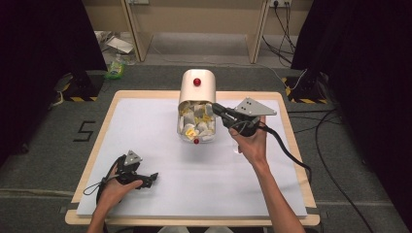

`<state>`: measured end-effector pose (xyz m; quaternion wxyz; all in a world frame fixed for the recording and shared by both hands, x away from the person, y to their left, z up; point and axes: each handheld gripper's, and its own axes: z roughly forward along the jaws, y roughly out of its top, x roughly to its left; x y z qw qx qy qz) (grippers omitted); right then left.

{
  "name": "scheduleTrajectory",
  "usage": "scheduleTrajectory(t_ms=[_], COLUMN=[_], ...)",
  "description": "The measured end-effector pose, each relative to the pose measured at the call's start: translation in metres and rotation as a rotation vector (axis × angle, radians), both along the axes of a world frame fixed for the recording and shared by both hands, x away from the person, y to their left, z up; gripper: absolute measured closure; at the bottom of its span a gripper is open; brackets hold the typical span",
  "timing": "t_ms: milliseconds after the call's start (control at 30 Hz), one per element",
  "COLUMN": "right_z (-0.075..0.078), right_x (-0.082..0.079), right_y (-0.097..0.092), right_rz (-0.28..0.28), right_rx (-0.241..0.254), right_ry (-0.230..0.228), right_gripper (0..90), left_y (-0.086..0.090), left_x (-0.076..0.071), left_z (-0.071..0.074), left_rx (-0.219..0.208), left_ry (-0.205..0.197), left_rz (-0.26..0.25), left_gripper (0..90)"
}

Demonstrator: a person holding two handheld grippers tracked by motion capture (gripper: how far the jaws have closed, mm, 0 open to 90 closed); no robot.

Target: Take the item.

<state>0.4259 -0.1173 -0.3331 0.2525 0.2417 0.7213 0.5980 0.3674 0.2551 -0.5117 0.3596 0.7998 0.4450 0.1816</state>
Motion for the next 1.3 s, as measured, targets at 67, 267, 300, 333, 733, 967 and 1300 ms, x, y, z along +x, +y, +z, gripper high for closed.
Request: scheduleTrajectory(t_ms=[67, 267, 300, 333, 733, 967, 1300], right_z=[0.004, 0.015, 0.017, 0.017, 0.010, 0.010, -0.002], right_x=[-0.002, -0.008, -0.009, -0.009, -0.010, -0.011, -0.008], right_y=[-0.004, -0.019, -0.025, -0.025, -0.057, -0.068, -0.074], right_rz=[-0.008, -0.033, -0.042, -0.042, -0.111, -0.137, -0.156], right_rx=[0.009, 0.016, 0.023, 0.023, 0.006, 0.015, -0.010], right_ry=[-0.008, -0.035, -0.041, -0.041, -0.003, 0.005, 0.034], right_gripper=[87.5, 87.6, 87.6, 87.6, 87.5, 87.5, 87.5], left_y=[0.000, 0.000, 0.000, 0.000, 0.000, 0.000, 0.000], left_x=[0.000, 0.000, 0.000, 0.000, 0.000, 0.000, 0.000], left_z=[0.000, 0.000, 0.000, 0.000, 0.000, 0.000, 0.000], left_rx=[0.000, 0.001, 0.001, 0.001, 0.001, 0.000, 0.000], left_ry=[0.000, 0.000, 0.000, 0.000, 0.000, 0.000, 0.000], left_rz=[0.000, 0.000, 0.000, 0.000, 0.000, 0.000, 0.000], left_gripper=[0.0, 0.0, 0.0, 0.0, 0.0, 0.0, 0.0])
